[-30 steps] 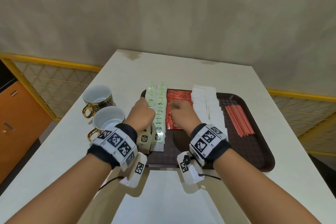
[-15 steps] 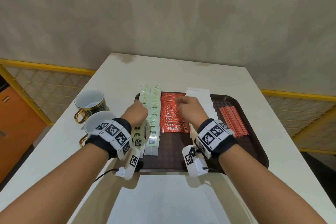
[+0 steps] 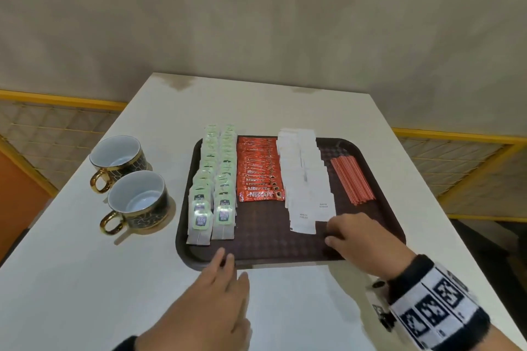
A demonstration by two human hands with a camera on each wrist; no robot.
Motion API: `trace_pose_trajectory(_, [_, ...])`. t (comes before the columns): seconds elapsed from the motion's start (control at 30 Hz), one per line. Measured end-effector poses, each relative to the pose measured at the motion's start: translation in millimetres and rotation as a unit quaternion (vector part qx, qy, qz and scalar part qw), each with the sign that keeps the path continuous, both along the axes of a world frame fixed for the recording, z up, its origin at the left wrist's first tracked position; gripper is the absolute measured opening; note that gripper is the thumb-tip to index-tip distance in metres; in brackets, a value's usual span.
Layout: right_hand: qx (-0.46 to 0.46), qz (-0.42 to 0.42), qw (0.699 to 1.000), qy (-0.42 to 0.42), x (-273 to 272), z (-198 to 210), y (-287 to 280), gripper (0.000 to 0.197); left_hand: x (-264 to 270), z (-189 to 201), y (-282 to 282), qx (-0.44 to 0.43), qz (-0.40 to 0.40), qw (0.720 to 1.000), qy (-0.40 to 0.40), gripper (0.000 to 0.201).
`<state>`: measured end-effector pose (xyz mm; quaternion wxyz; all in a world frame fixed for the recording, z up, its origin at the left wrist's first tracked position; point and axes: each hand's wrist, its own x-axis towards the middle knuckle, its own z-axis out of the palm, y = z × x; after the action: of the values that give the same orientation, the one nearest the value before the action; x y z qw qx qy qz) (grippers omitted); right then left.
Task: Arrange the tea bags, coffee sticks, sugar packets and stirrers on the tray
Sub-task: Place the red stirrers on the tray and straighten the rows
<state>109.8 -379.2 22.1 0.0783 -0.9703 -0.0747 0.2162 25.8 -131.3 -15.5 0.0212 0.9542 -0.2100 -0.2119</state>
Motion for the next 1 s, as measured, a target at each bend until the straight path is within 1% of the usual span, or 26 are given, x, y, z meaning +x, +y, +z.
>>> trace_pose_trajectory(0.03, [-0.006,-0.016,1.000,-0.006,-1.8,-0.5,-1.5,0.020,-4.0,-4.7,-2.9,-0.004,0.008,1.000,0.003,0.108])
trace_pose_trajectory(0.07, [-0.007,-0.026,0.999,-0.017,-1.9,-0.7,-1.4,0.021,-8.7,-12.3,-2.0,-0.019,0.043,0.999,0.023,0.109])
trace_pose_trajectory(0.1, [-0.004,-0.032,0.999,-0.032,-1.4,0.3,1.2,0.021,-11.1,-10.0,-2.1,-0.016,0.061,0.996,0.060,0.105])
trace_pose_trajectory(0.13, [0.000,-0.032,0.998,-0.047,0.1,0.7,5.8,0.020,-10.4,-7.6,-4.5,-0.025,0.066,0.997,0.044,0.097])
trace_pose_trajectory(0.17, [0.005,-0.025,0.998,-0.064,2.7,-0.9,11.5,0.022,-5.4,-2.4,-8.9,-0.011,0.049,0.999,0.004,0.087])
trace_pose_trajectory(0.2, [0.007,-0.014,0.997,-0.077,5.7,-3.9,17.8,0.025,-3.0,2.4,-14.5,0.000,0.056,0.998,-0.006,0.079])
trace_pose_trajectory(0.23, [0.002,0.000,0.996,-0.084,8.9,-8.0,24.0,0.028,-1.1,3.6,-19.8,0.009,0.063,0.998,0.021,0.074])
trace_pose_trajectory(0.27, [-0.009,0.016,0.996,-0.085,11.8,-13.0,29.9,0.029,-2.6,1.9,-23.6,0.003,0.049,0.999,0.023,0.072])
trace_pose_trajectory(0.3, [-0.022,0.032,0.996,-0.080,14.4,-19.1,35.0,0.030,-3.5,1.0,-26.1,0.008,0.040,0.998,0.047,0.071])
trace_pose_trajectory(0.33, [-0.034,0.045,0.996,-0.074,15.7,-25.0,38.6,0.030,-5.6,-5.3,-27.5,0.001,0.046,0.998,0.047,0.070])
trace_pose_trajectory(0.4, [-0.047,0.059,0.995,-0.069,16.0,-33.6,41.5,0.030,-4.6,-0.5,-31.2,-0.003,0.056,0.998,0.027,0.065])
trace_pose_trajectory(0.43, [-0.047,0.063,0.994,-0.071,15.9,-35.4,41.0,0.030,-3.3,0.2,-29.0,0.010,0.057,0.997,0.045,0.067])
trace_pose_trajectory(0.47, [-0.043,0.067,0.994,-0.072,15.4,-35.9,39.7,0.031,-3.7,-4.9,-26.6,0.011,0.059,0.998,0.024,0.071])
trace_pose_trajectory(0.5, [-0.038,0.068,0.994,-0.073,15.2,-36.1,37.9,0.032,-2.3,-7.1,-26.1,0.010,0.066,0.997,0.030,0.072])
trace_pose_trajectory(0.57, [-0.021,0.063,0.995,-0.073,15.4,-34.2,35.1,0.035,-5.2,-4.9,-28.7,-0.002,0.055,0.998,-0.003,0.067])
trace_pose_trajectory(0.6, [-0.013,0.062,0.995,-0.072,15.5,-33.0,34.6,0.035,-7.3,0.9,-31.2,-0.014,0.054,0.998,0.001,0.064])
trace_pose_trajectory(0.67, [0.004,0.063,0.996,-0.065,15.3,-30.2,34.6,0.033,-10.3,-7.2,-32.7,-0.049,0.056,0.997,0.016,0.068])
trace_pose_trajectory(0.7, [0.014,0.061,0.996,-0.061,14.8,-28.2,34.2,0.033,-11.7,-5.0,-31.0,-0.074,0.076,0.994,0.023,0.071])
trace_pose_trajectory(0.73, [0.026,0.056,0.996,-0.060,14.1,-25.0,33.2,0.034,-11.7,-4.3,-30.0,-0.078,0.084,0.993,0.012,0.071])
trace_pose_trajectory(0.8, [0.055,0.046,0.995,-0.070,11.5,-15.9,27.8,0.040,-7.3,-7.1,-25.3,-0.100,0.093,0.991,-0.015,0.064])
trace_pose_trajectory(0.87, [0.088,0.046,0.992,-0.072,6.7,-7.8,17.1,0.045,0.1,-2.0,-20.0,-0.114,0.085,0.988,-0.058,0.057])
trace_pose_trajectory(0.93, [0.098,0.065,0.992,-0.042,-0.7,-5.6,1.0,0.046,8.9,-1.0,-15.4,-0.118,0.083,0.986,-0.084,0.049])
trace_pose_trajectory(1.0, [0.081,0.075,0.994,0.001,-11.3,-9.7,-17.4,0.039,15.3,-5.0,-10.9,-0.119,0.103,0.985,-0.075,0.041])
